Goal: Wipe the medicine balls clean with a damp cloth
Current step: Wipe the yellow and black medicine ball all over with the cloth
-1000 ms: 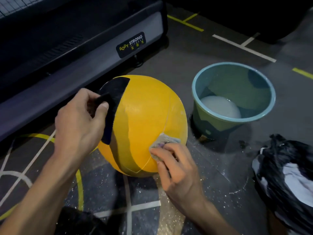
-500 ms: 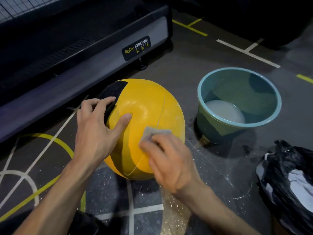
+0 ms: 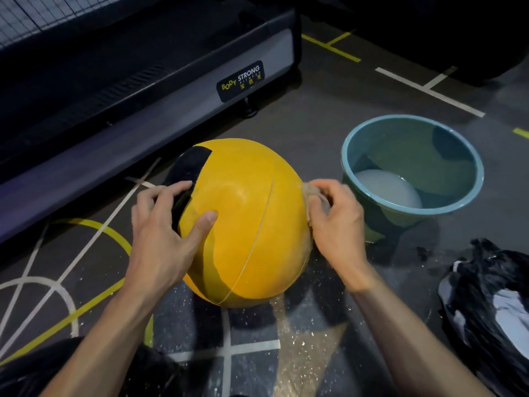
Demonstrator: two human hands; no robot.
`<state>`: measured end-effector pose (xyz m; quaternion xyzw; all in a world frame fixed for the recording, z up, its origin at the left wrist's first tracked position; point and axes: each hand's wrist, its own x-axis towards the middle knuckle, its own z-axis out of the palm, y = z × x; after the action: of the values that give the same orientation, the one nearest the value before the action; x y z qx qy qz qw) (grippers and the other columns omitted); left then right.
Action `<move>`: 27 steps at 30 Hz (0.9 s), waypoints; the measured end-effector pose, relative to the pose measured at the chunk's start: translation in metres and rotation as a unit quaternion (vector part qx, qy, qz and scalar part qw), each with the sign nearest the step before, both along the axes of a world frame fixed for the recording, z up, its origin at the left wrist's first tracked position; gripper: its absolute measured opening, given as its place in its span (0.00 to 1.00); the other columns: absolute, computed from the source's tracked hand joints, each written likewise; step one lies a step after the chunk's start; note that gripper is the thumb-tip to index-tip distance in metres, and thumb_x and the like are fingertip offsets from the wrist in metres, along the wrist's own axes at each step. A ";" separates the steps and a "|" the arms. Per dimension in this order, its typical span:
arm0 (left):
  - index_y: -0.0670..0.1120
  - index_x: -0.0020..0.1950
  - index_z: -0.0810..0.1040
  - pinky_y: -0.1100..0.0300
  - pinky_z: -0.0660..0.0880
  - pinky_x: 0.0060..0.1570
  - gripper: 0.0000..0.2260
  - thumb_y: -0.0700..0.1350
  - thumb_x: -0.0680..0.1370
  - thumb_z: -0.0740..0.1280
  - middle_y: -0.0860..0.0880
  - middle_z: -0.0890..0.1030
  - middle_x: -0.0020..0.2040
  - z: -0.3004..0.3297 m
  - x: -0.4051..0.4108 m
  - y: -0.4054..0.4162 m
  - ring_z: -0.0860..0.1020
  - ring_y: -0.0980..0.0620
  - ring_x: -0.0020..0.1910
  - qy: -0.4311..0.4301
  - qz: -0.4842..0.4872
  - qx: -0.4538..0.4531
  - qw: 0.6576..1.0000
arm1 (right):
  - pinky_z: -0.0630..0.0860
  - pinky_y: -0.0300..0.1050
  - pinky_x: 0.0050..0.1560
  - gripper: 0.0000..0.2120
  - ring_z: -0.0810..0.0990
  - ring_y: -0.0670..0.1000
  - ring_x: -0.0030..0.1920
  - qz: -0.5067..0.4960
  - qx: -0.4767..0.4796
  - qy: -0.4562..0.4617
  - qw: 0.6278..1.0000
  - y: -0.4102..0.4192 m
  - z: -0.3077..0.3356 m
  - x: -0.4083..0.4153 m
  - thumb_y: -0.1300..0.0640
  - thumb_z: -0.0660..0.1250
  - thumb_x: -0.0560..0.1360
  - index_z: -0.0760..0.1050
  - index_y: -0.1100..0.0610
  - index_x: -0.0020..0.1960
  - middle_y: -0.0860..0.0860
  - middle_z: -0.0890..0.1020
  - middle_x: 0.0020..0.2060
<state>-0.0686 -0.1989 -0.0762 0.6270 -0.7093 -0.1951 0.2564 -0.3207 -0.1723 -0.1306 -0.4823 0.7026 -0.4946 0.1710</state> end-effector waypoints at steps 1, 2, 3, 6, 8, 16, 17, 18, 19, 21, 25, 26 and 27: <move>0.60 0.76 0.68 0.49 0.64 0.66 0.32 0.65 0.74 0.68 0.52 0.63 0.72 0.000 0.001 0.003 0.61 0.47 0.75 0.008 0.004 0.004 1.000 | 0.78 0.50 0.53 0.06 0.78 0.46 0.49 -0.002 0.016 -0.009 1.000 0.006 -0.001 0.003 0.57 0.67 0.81 0.80 0.52 0.58 0.49 0.79 0.50; 0.60 0.76 0.68 0.47 0.65 0.67 0.31 0.65 0.74 0.68 0.53 0.63 0.72 0.000 0.004 0.004 0.61 0.48 0.75 0.016 0.006 0.009 1.000 | 0.78 0.43 0.52 0.07 0.78 0.44 0.49 0.024 -0.001 -0.006 1.000 0.017 0.004 0.014 0.58 0.67 0.81 0.79 0.52 0.58 0.49 0.78 0.51; 0.60 0.76 0.67 0.45 0.65 0.67 0.31 0.64 0.74 0.68 0.53 0.62 0.72 -0.001 0.008 0.006 0.61 0.48 0.74 0.023 0.010 0.014 1.000 | 0.76 0.36 0.50 0.08 0.77 0.42 0.49 0.072 -0.034 0.011 0.997 0.029 0.010 0.029 0.60 0.67 0.81 0.79 0.54 0.59 0.49 0.78 0.51; 0.65 0.73 0.65 0.42 0.67 0.68 0.28 0.61 0.75 0.69 0.55 0.63 0.72 -0.003 0.020 0.014 0.63 0.45 0.75 0.037 0.008 0.020 0.999 | 0.77 0.35 0.46 0.10 0.78 0.44 0.49 0.206 -0.087 0.080 0.971 0.053 0.010 0.047 0.61 0.66 0.82 0.78 0.55 0.62 0.49 0.77 0.54; 0.66 0.72 0.65 0.43 0.67 0.68 0.26 0.60 0.75 0.69 0.55 0.63 0.71 -0.005 0.027 0.019 0.64 0.44 0.74 0.040 0.008 0.023 0.999 | 0.77 0.36 0.45 0.11 0.78 0.42 0.49 0.154 -0.062 0.054 0.985 0.039 -0.004 0.032 0.61 0.66 0.81 0.77 0.53 0.62 0.48 0.77 0.54; 0.60 0.74 0.67 0.49 0.65 0.69 0.28 0.58 0.75 0.69 0.53 0.64 0.72 -0.004 0.061 0.013 0.66 0.54 0.68 0.057 0.018 0.053 0.997 | 0.80 0.40 0.47 0.10 0.79 0.47 0.51 0.213 -0.121 0.085 0.966 0.041 0.015 0.059 0.62 0.66 0.81 0.78 0.59 0.62 0.51 0.79 0.54; 0.60 0.74 0.67 0.50 0.65 0.69 0.28 0.57 0.75 0.69 0.54 0.64 0.71 -0.002 0.065 0.012 0.67 0.55 0.66 0.055 0.015 0.059 0.997 | 0.81 0.45 0.45 0.10 0.79 0.50 0.51 0.224 -0.130 0.119 0.959 0.041 0.016 0.066 0.61 0.65 0.81 0.78 0.58 0.62 0.52 0.79 0.53; 0.61 0.73 0.68 0.49 0.66 0.69 0.27 0.56 0.75 0.69 0.55 0.64 0.71 0.001 0.069 0.011 0.67 0.56 0.66 0.051 0.010 0.066 0.997 | 0.81 0.49 0.43 0.10 0.79 0.51 0.50 0.221 -0.132 0.146 0.955 0.040 0.016 0.071 0.62 0.66 0.81 0.78 0.58 0.62 0.53 0.79 0.52; 0.61 0.73 0.68 0.48 0.68 0.69 0.27 0.56 0.75 0.70 0.55 0.65 0.70 0.004 0.074 0.010 0.68 0.58 0.65 0.044 0.003 0.074 0.996 | 0.80 0.50 0.42 0.10 0.78 0.52 0.49 0.215 -0.132 0.160 0.954 0.040 0.015 0.076 0.63 0.67 0.81 0.78 0.57 0.62 0.53 0.78 0.51; 0.60 0.72 0.69 0.52 0.69 0.65 0.26 0.60 0.76 0.70 0.56 0.66 0.68 0.014 0.078 0.007 0.70 0.67 0.60 0.038 -0.002 0.073 0.997 | 0.79 0.50 0.41 0.11 0.77 0.53 0.48 0.209 -0.128 0.170 0.954 0.042 0.013 0.087 0.66 0.70 0.79 0.78 0.58 0.61 0.54 0.78 0.50; 0.69 0.71 0.65 0.56 0.69 0.60 0.35 0.77 0.67 0.68 0.60 0.62 0.68 0.022 0.059 0.003 0.64 0.59 0.69 0.033 0.013 0.081 0.996 | 0.77 0.49 0.43 0.13 0.78 0.55 0.46 0.225 -0.146 0.221 0.938 0.048 0.006 0.097 0.67 0.70 0.78 0.80 0.60 0.62 0.55 0.79 0.49; 0.71 0.71 0.63 0.50 0.67 0.63 0.38 0.78 0.63 0.67 0.62 0.60 0.66 0.019 0.055 0.005 0.61 0.53 0.71 0.014 0.010 0.081 0.997 | 0.77 0.49 0.44 0.13 0.78 0.55 0.46 0.236 -0.155 0.240 0.929 0.049 0.006 0.097 0.67 0.70 0.78 0.80 0.60 0.62 0.56 0.79 0.49; 0.73 0.70 0.63 0.47 0.65 0.65 0.39 0.78 0.60 0.67 0.64 0.59 0.64 0.016 0.052 0.006 0.59 0.51 0.72 0.008 0.010 0.081 0.997 | 0.76 0.48 0.44 0.13 0.77 0.55 0.46 0.247 -0.165 0.264 0.918 0.050 0.008 0.096 0.66 0.71 0.78 0.81 0.59 0.62 0.56 0.79 0.49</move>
<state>-0.0161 -0.1925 -0.0605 0.6516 -0.6826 -0.2541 0.2121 -0.2243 -0.1225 -0.1228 -0.7746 0.4892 -0.4006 0.0139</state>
